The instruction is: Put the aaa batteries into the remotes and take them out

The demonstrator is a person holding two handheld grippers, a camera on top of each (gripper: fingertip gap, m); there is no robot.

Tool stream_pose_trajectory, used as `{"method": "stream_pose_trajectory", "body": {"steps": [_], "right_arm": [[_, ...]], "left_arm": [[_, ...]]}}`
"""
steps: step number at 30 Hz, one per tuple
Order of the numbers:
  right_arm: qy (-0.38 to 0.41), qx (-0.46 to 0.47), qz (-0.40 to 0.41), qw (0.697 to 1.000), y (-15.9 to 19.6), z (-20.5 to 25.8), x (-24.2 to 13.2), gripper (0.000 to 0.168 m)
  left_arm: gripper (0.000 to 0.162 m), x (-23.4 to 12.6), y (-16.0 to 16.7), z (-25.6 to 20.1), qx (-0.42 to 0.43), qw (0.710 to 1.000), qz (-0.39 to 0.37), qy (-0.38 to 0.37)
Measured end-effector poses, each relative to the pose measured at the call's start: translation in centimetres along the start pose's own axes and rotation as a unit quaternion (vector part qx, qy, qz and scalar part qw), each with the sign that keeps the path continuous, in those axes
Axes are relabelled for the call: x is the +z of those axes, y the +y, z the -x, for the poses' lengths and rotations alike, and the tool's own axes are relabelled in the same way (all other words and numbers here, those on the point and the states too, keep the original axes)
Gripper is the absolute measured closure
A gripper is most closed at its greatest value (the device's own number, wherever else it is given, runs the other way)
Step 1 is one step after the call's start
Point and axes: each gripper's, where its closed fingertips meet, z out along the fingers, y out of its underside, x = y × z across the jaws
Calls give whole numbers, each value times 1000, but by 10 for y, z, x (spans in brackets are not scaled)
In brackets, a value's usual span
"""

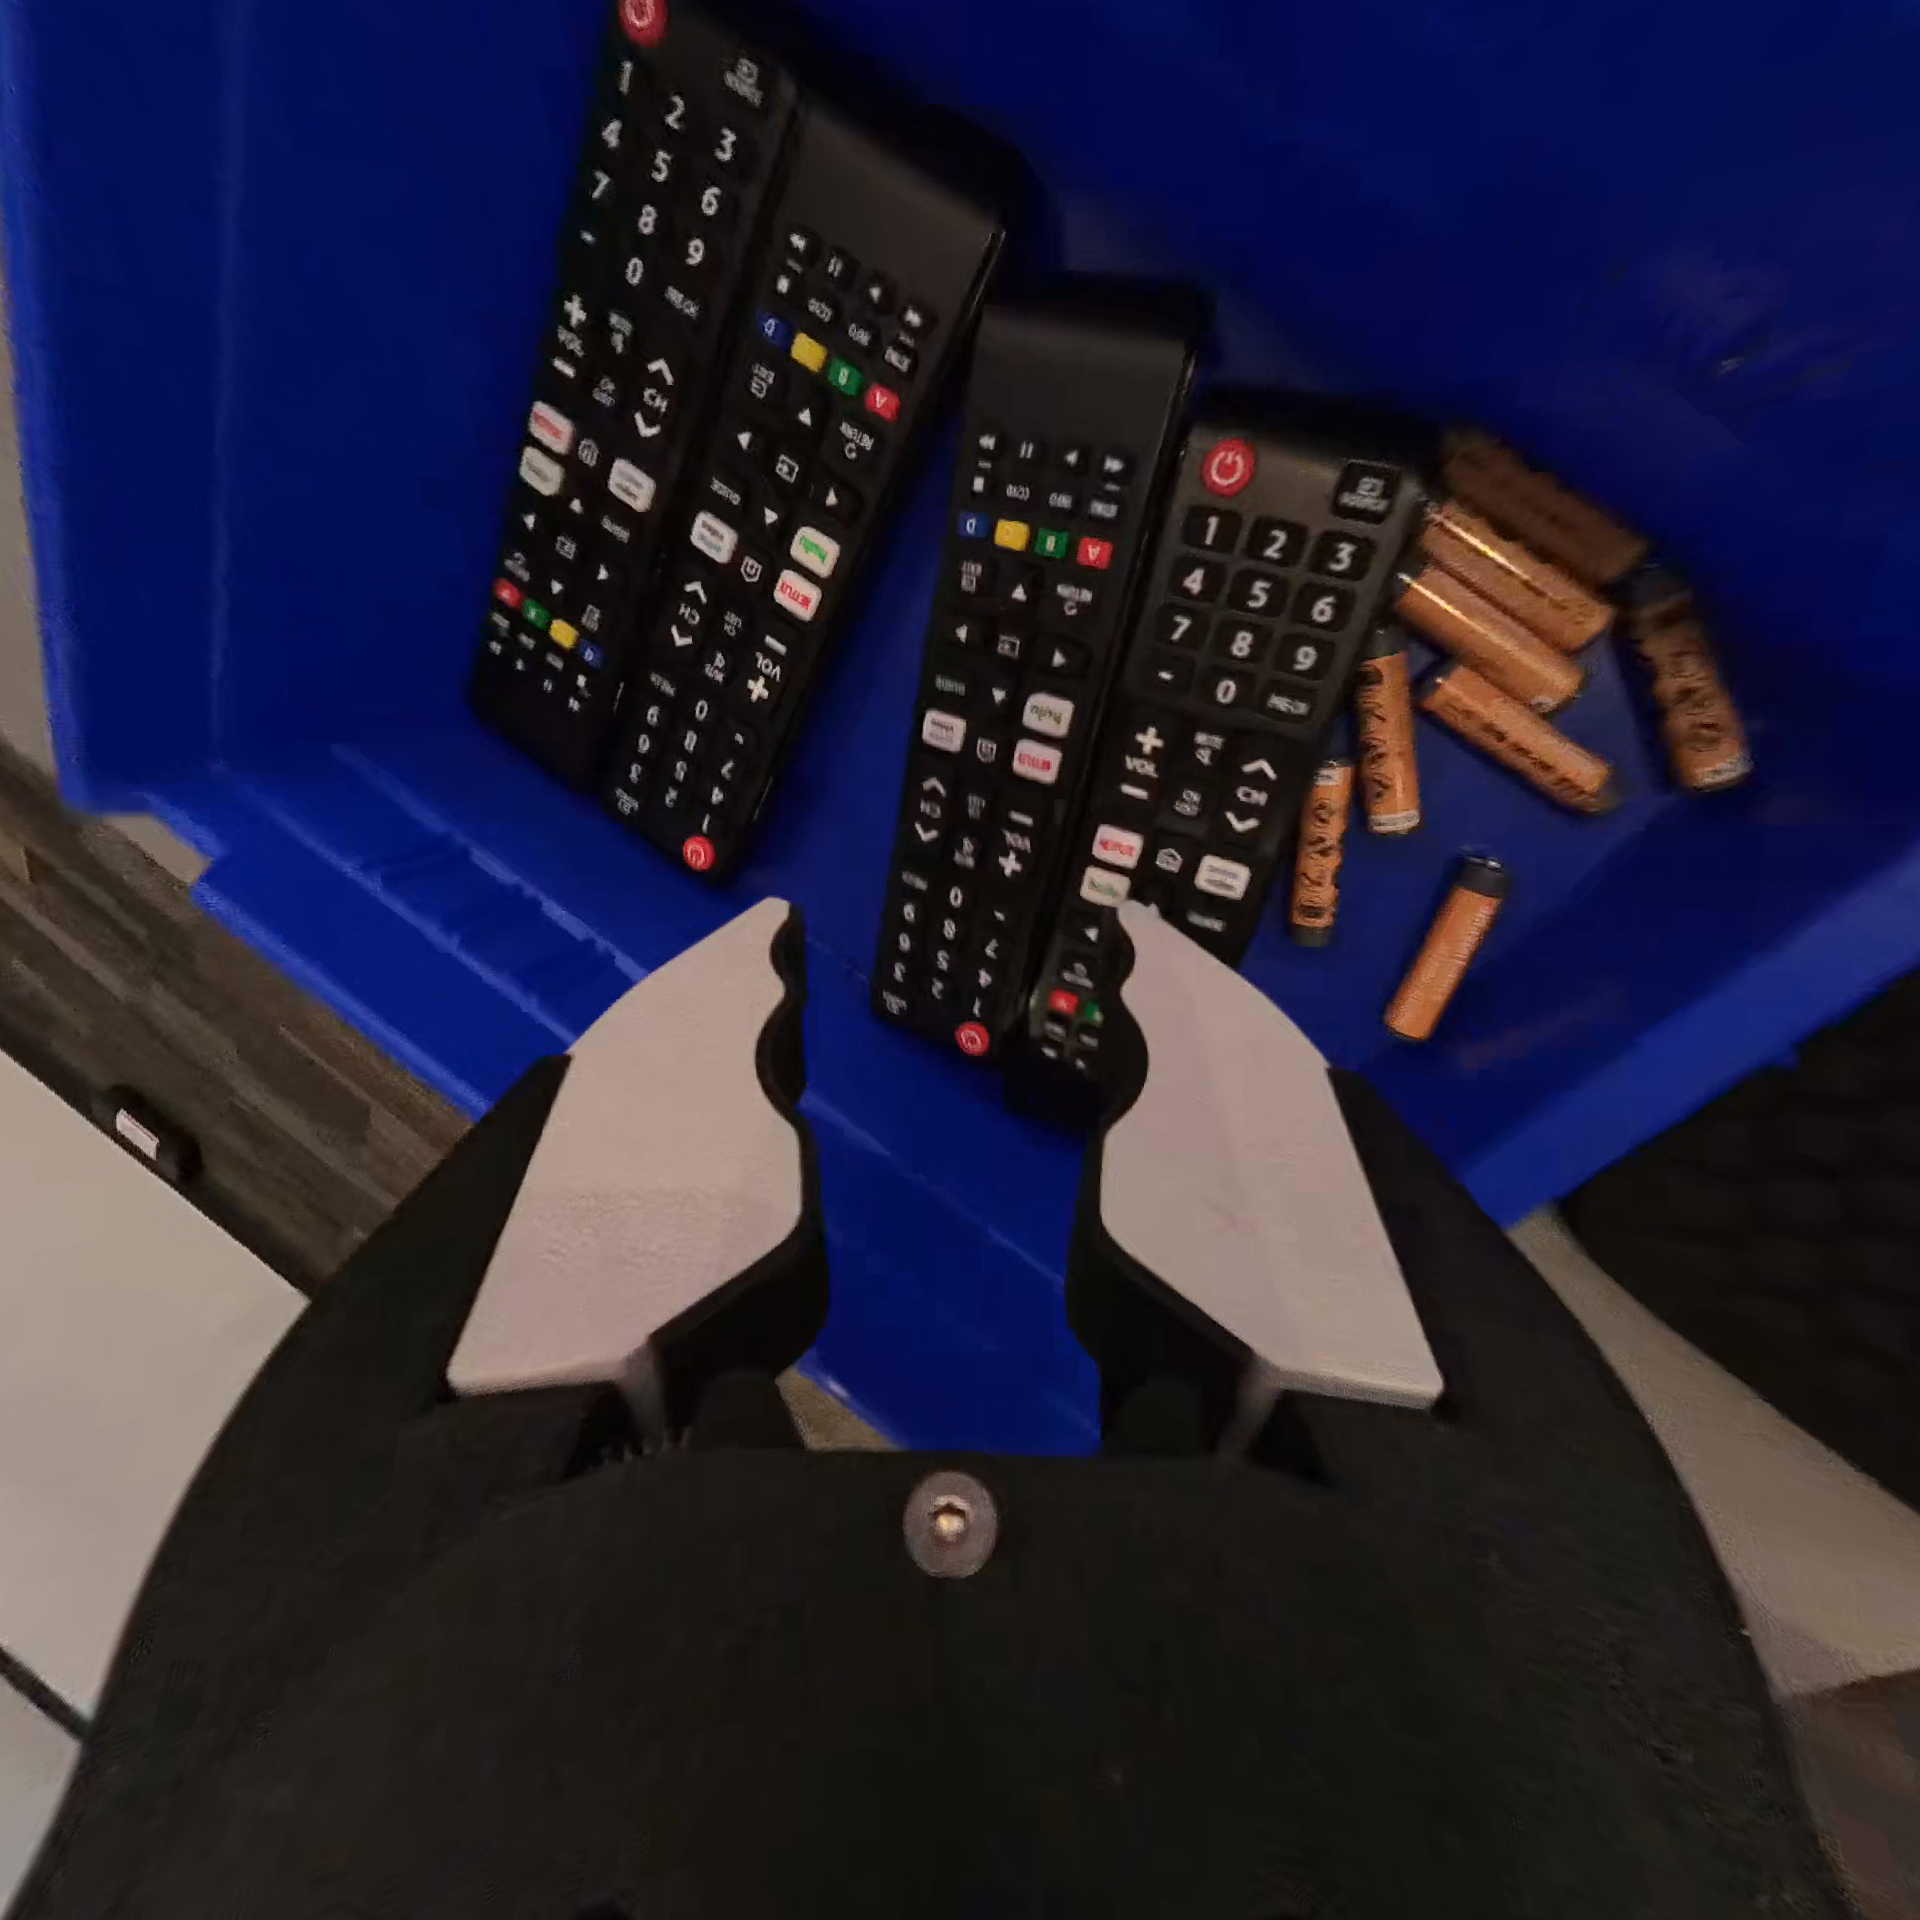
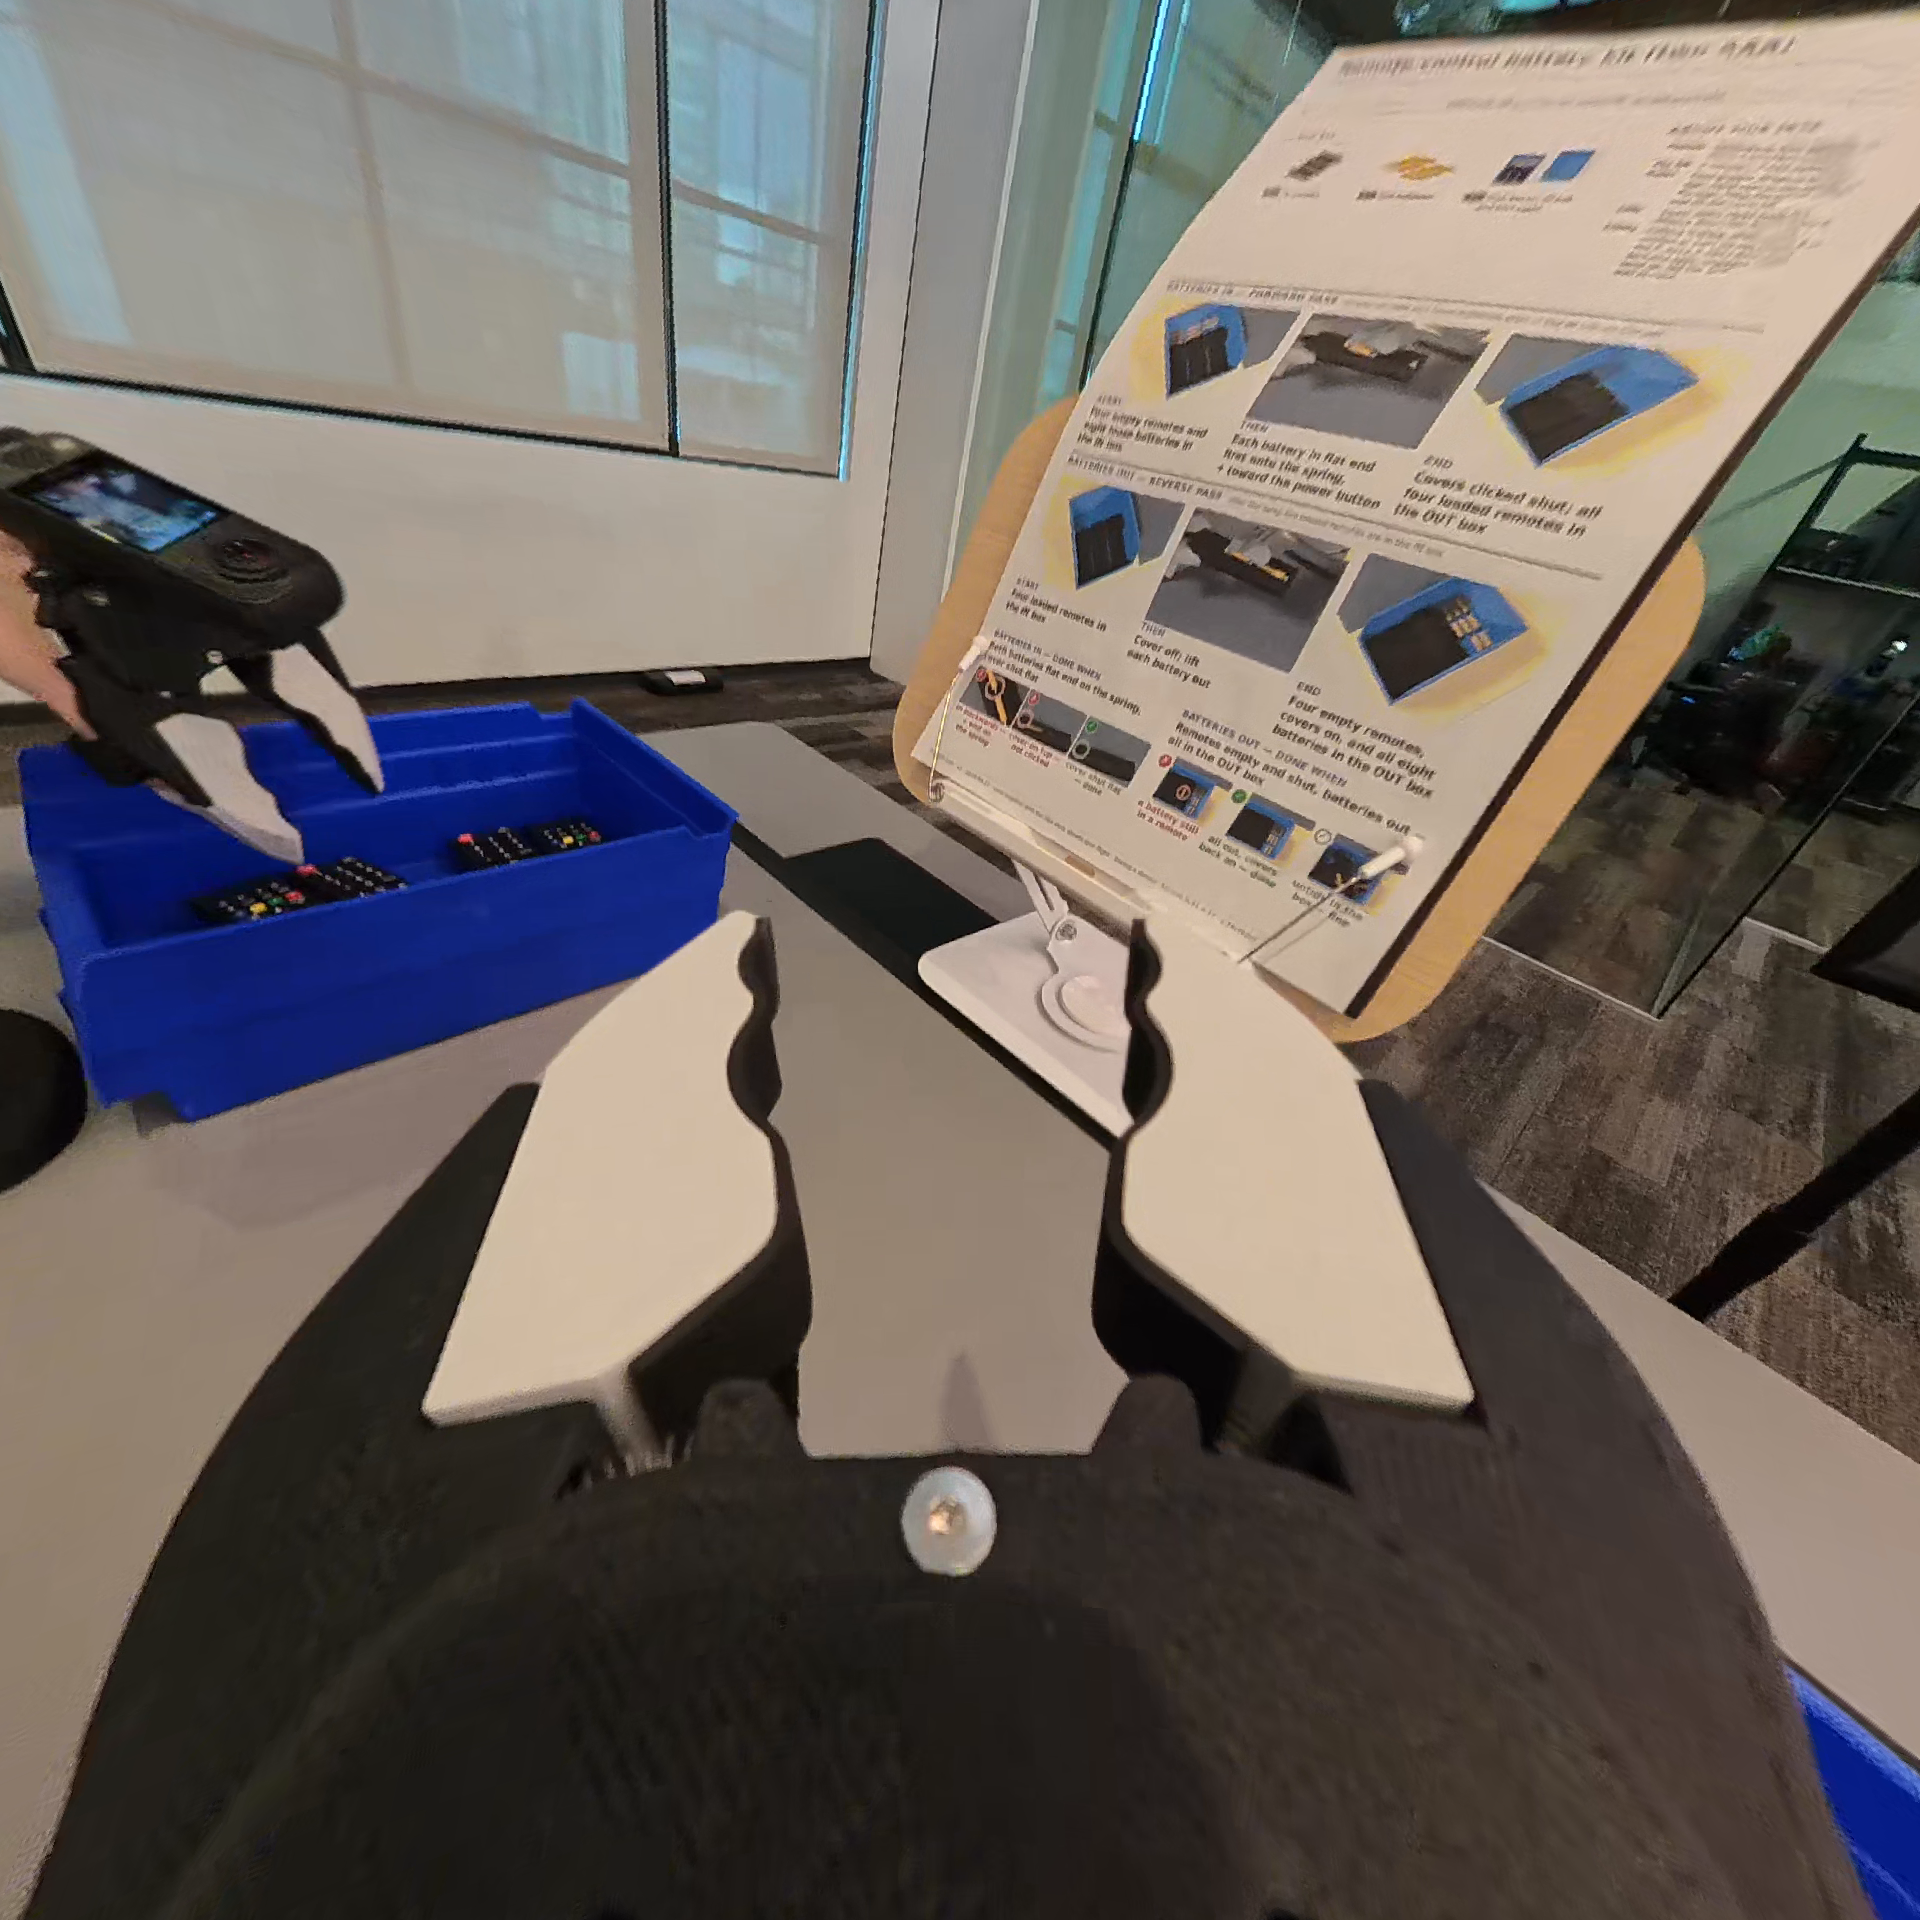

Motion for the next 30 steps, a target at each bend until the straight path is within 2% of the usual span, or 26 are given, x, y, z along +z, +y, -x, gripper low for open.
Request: {"method": "stream_pose_trajectory", "body": {"steps": [4, 8, 15, 17, 20, 22, 30], "right_arm": [[-3, -7, 23, 1000, 12, 1, 4, 100], [-2, -8, 33, 999, 17, -2, 5, 99], [2, -7, 44, 999, 23, -11, 6, 99], [4, -6, 47, 999, 25, -12, 7, 99], [5, -8, 54, 998, 29, -13, 8, 99], [7, -11, 58, 998, 31, -13, 9, 99], [5, -12, 71, 997, 39, -14, 12, 99]], "left_arm": [[112, 25, -9, 6, 26, 999, 1, 23], [109, 42, -2, 2, 44, 996, 33, 67], [107, 52, -1, 1, 65, 992, 46, 99], [111, 53, 0, -2, 71, 989, 56, 119], [113, 58, 0, -3, 92, 986, 67, 121], [121, 61, 1, -5, 104, 984, 74, 125], [125, 67, 4, -7, 126, 984, 78, 99]]}}
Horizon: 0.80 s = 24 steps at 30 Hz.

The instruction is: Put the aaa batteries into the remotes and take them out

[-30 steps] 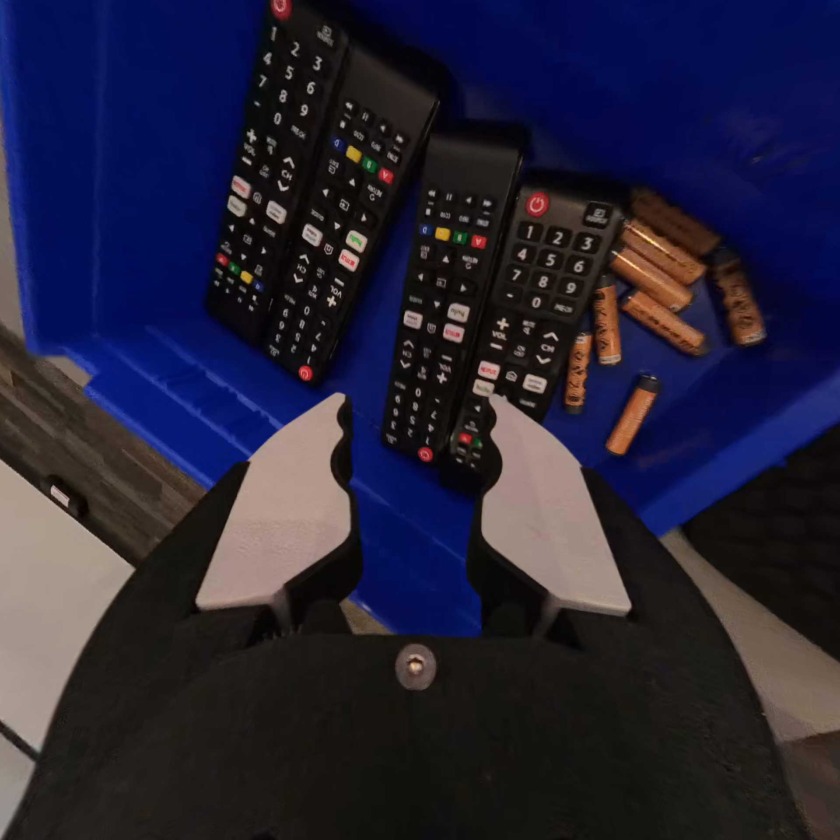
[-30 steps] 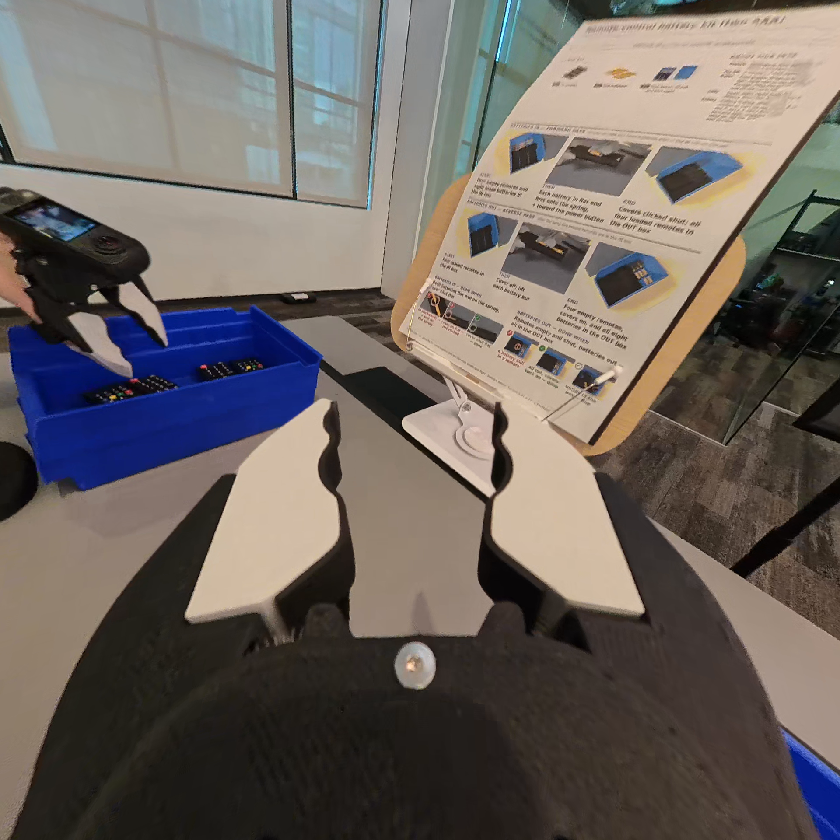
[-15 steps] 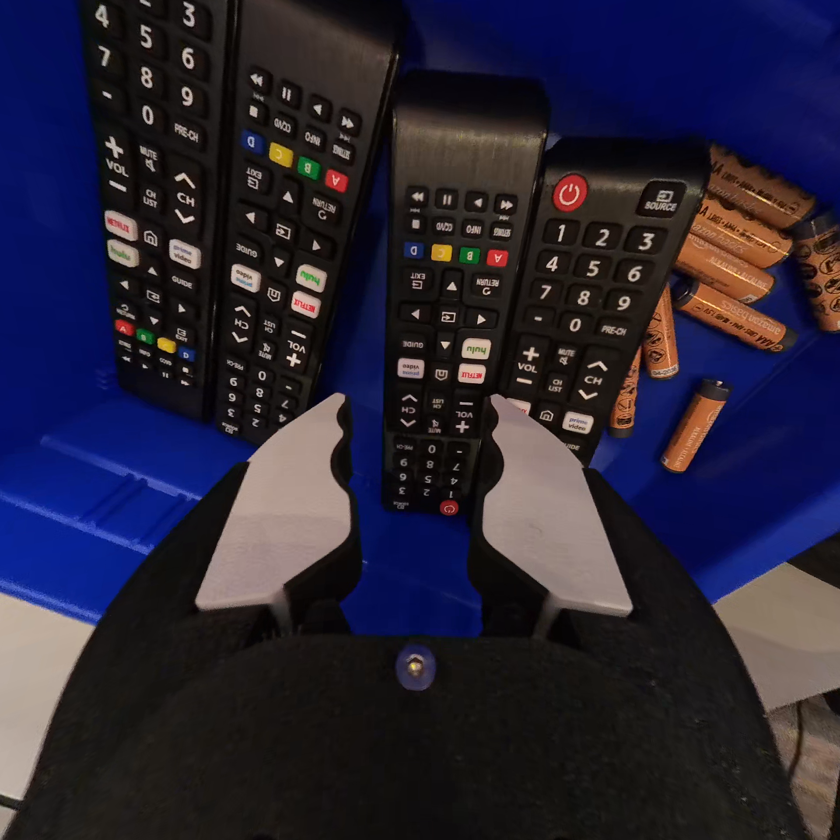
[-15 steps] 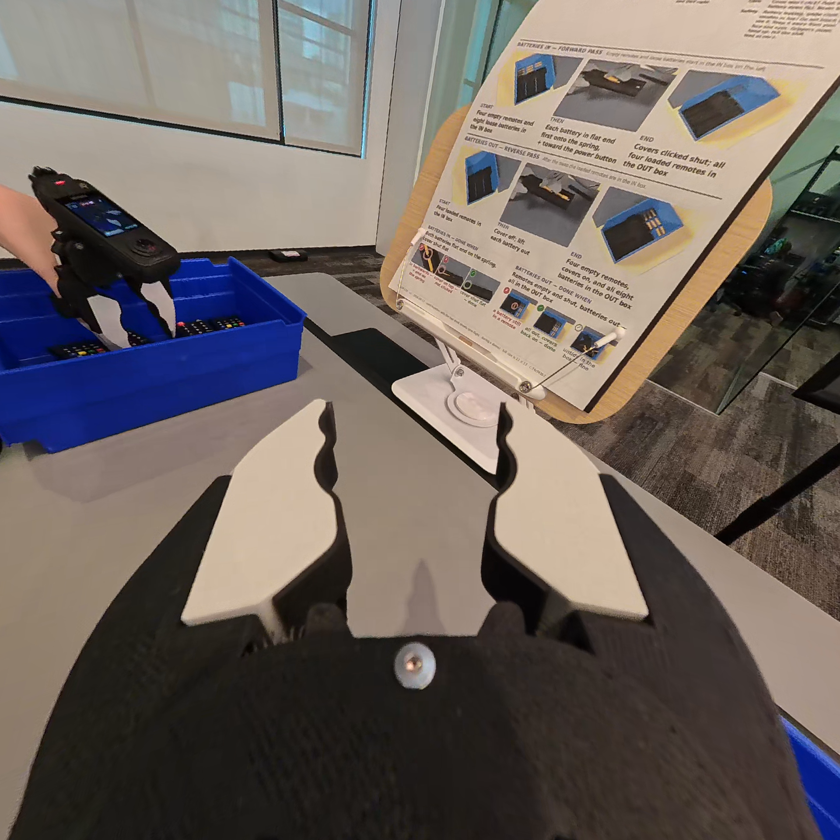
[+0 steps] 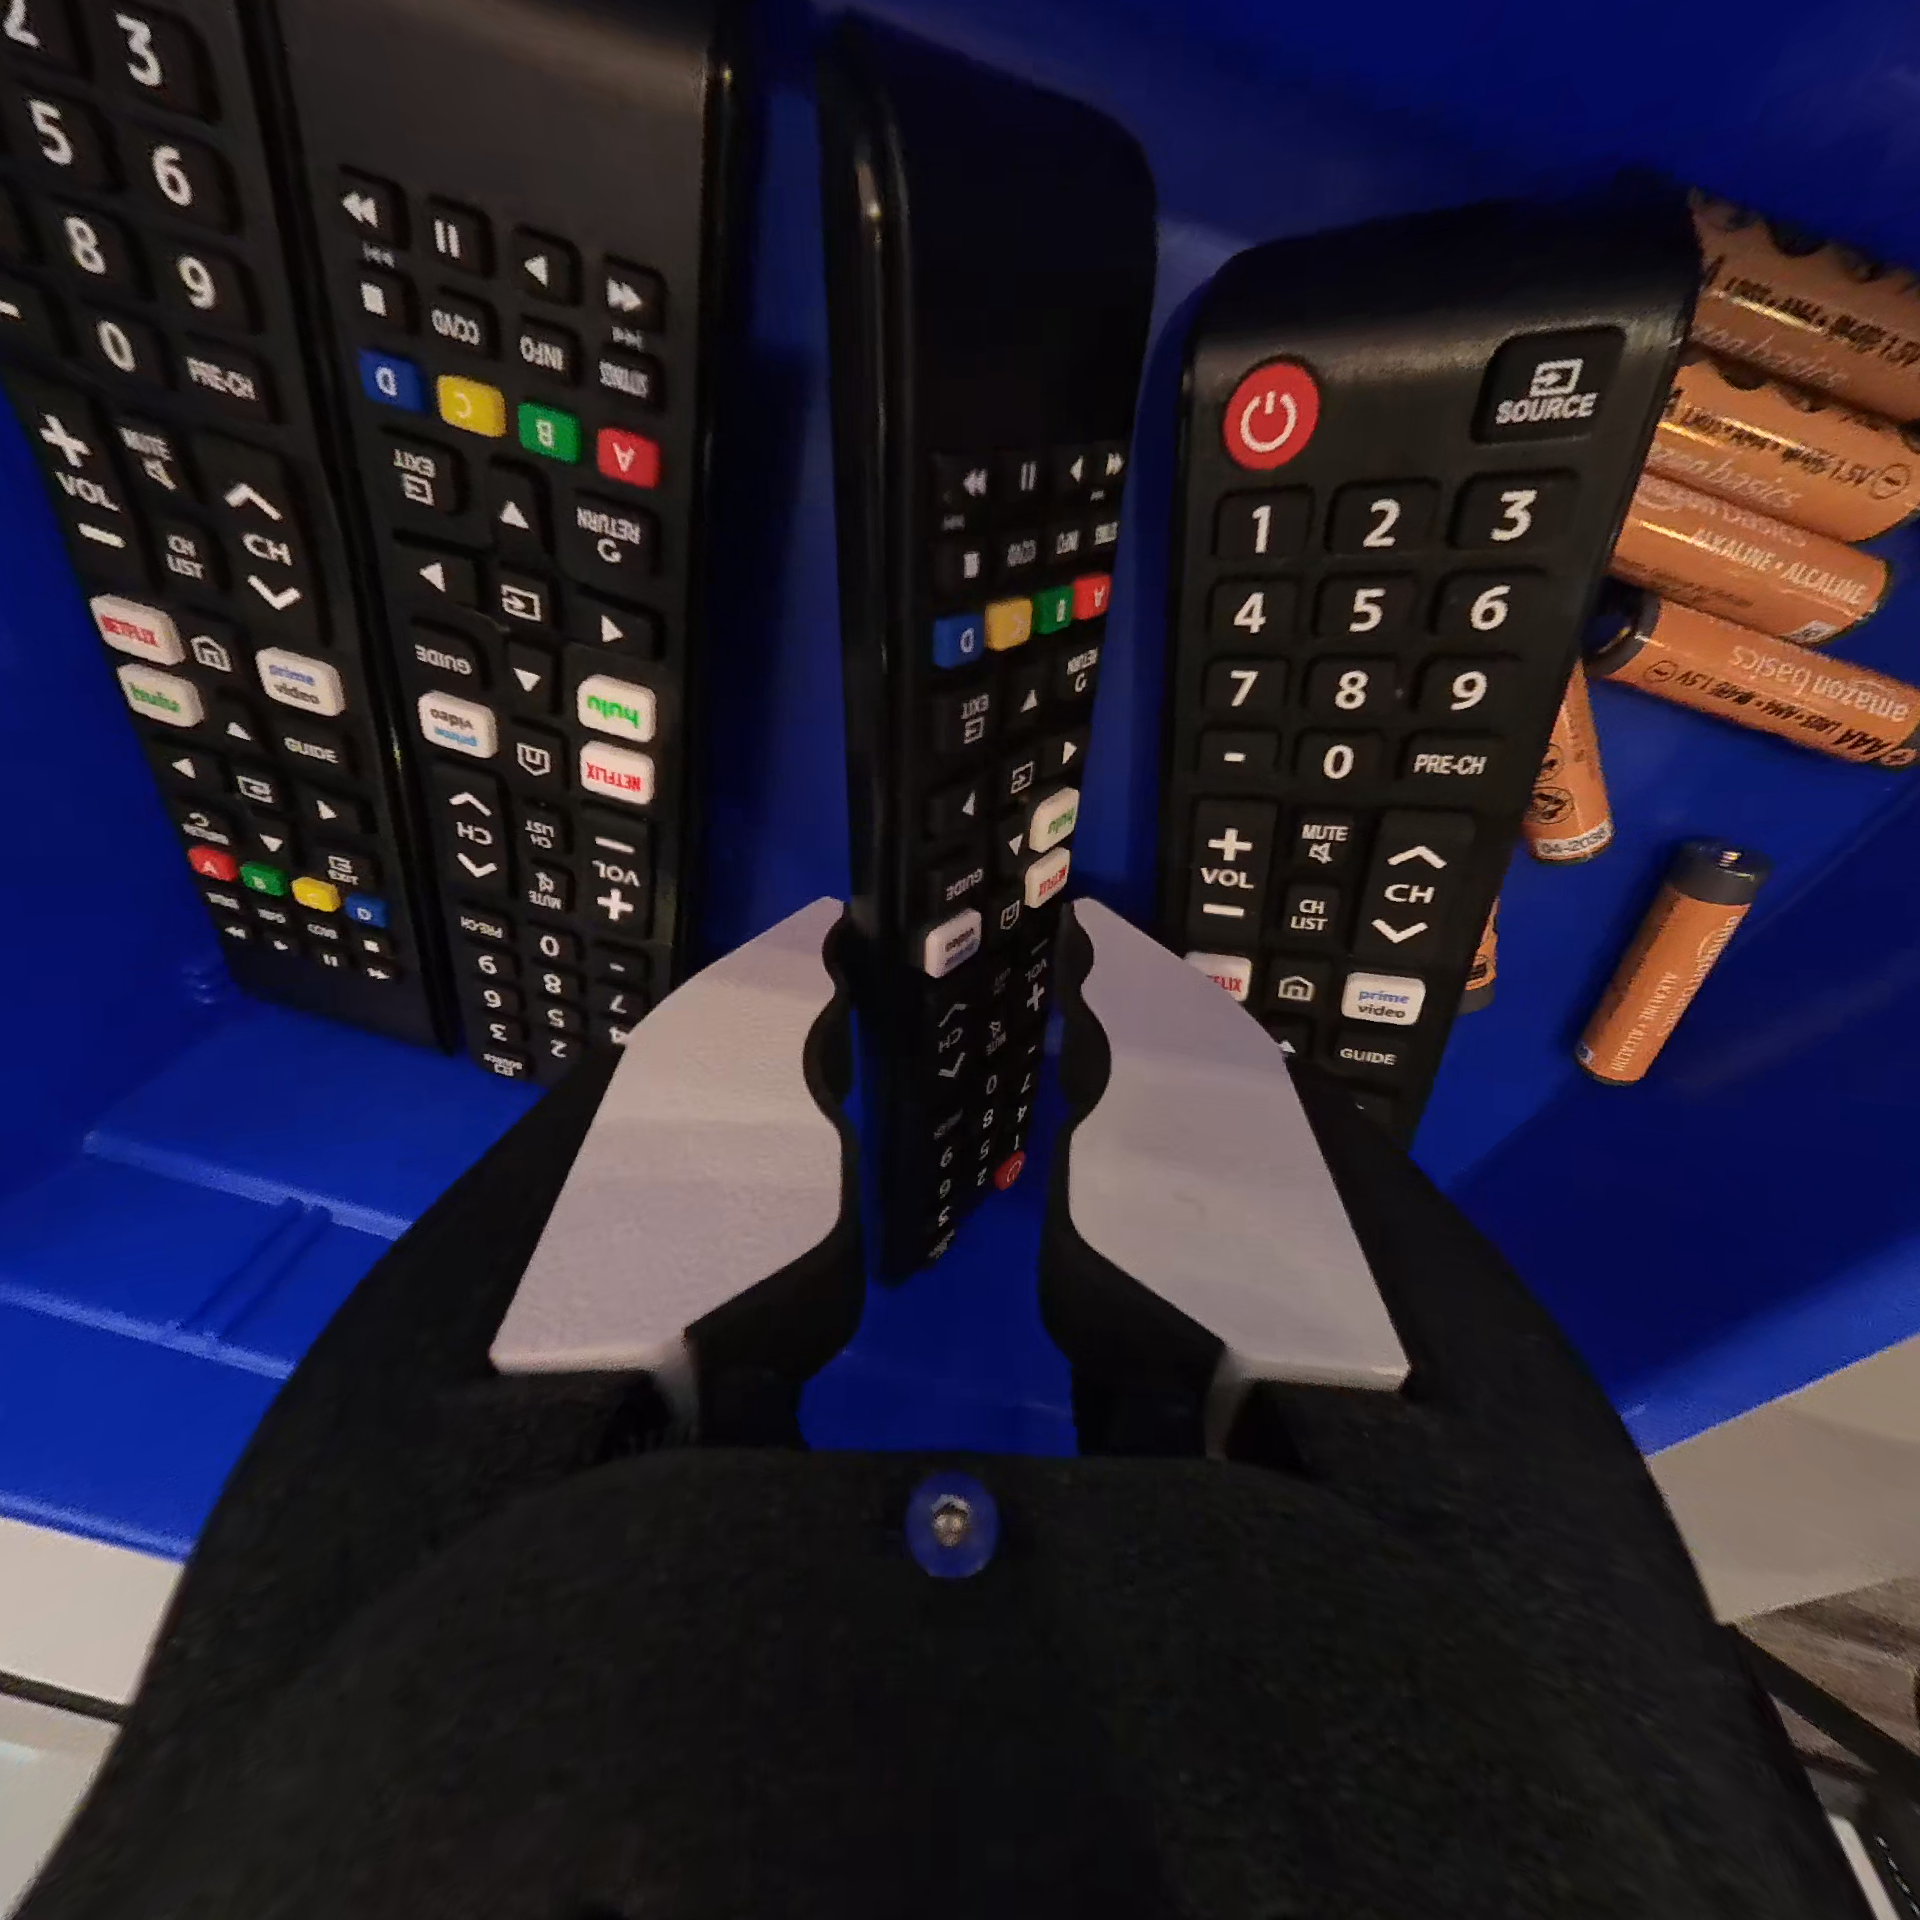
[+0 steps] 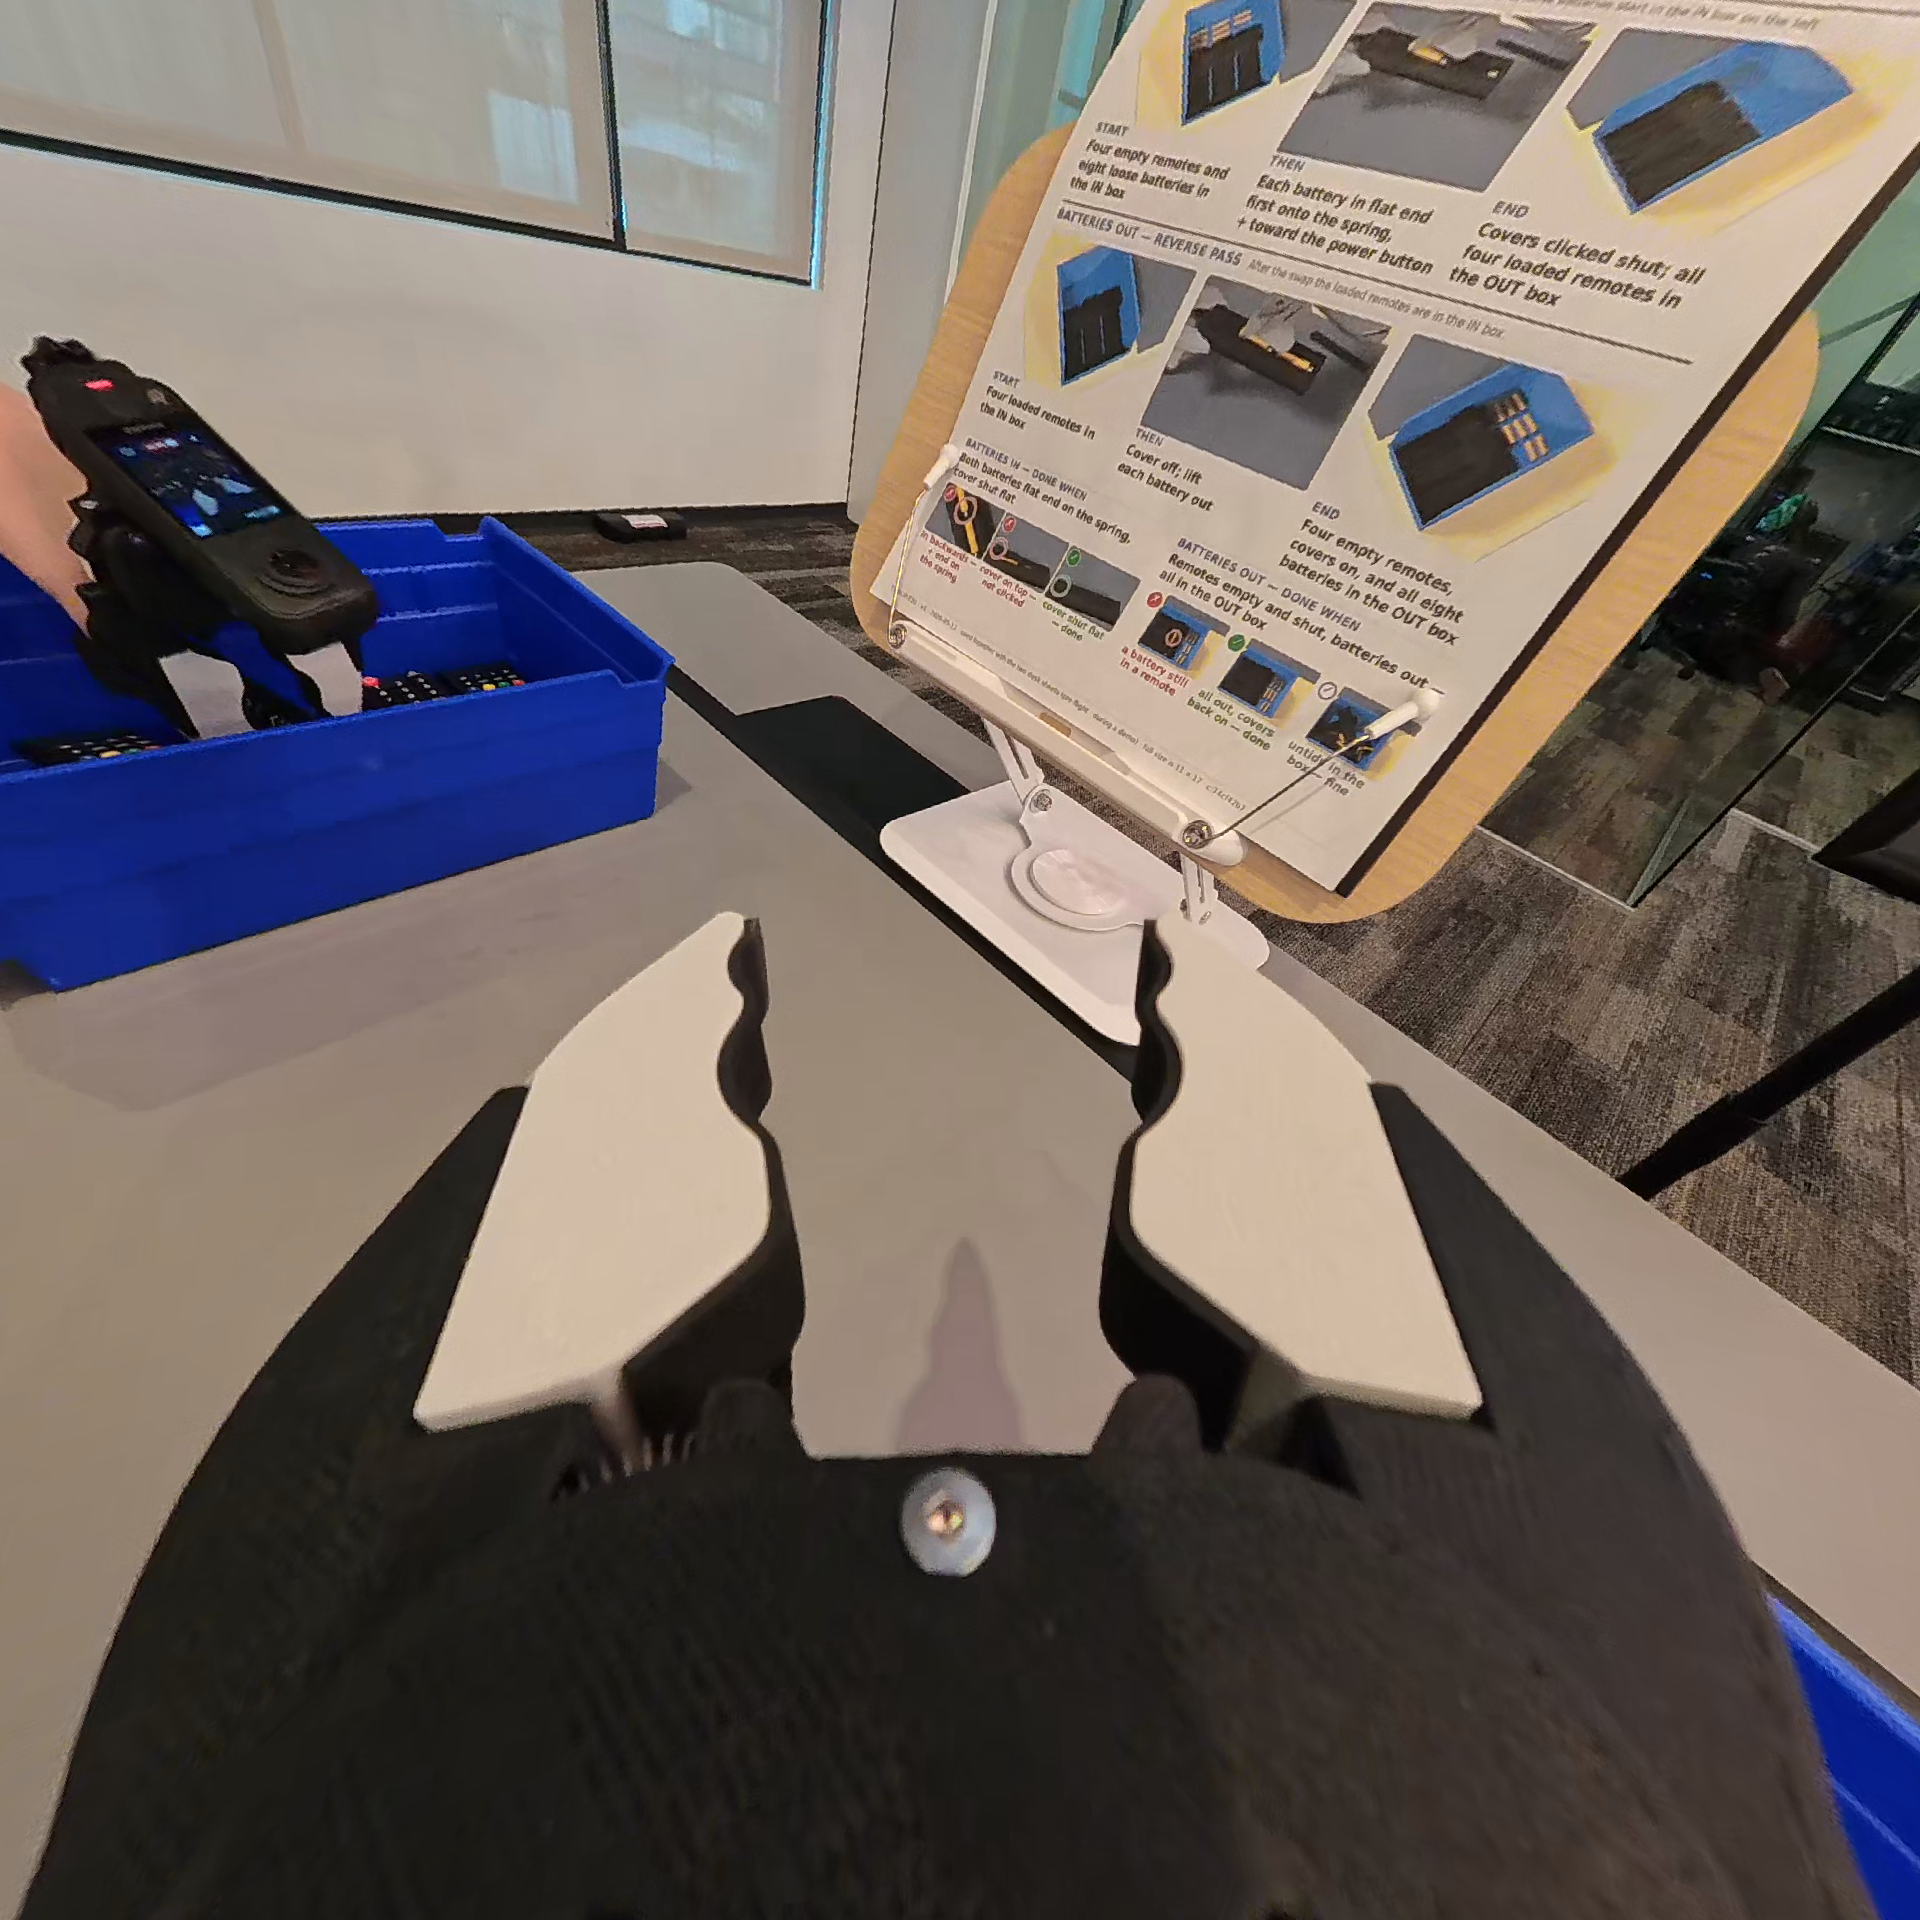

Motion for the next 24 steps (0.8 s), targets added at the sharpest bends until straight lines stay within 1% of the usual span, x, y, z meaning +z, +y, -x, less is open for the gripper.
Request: {"method": "stream_pose_trajectory", "body": {"steps": [2, 4, 7, 10, 13, 15, 18, 24], "right_arm": [[-1, -1, 5, 1000, 2, 0, 2, 99], [-4, -1, 9, 1000, 5, 2, 4, 99], [-6, -7, 20, 1000, 12, 4, 9, 99], [-3, -14, 37, 999, 20, 4, 13, 99], [-8, -11, 38, 999, 20, 6, 14, 99], [-12, -11, 36, 999, 18, 9, 14, 99], [-20, -19, 36, 999, 16, 17, 16, 99], [-70, -24, 43, 996, 19, 46, 27, 99]], "left_arm": [[127, -3, 0, 1, -1, 1000, -9, -15], [138, -12, -2, 6, -9, 999, -32, -37], [138, -28, -4, 9, -39, 996, -72, -48], [138, -23, 5, 0, -38, 997, -54, -30], [138, -21, 4, 1, -37, 997, -51, -47], [138, -28, 2, 4, -31, 996, -58, -65], [138, -48, -1, 6, -28, 993, -69, -86], [139, -112, 2, 14, 1, 981, -65, -181]]}}
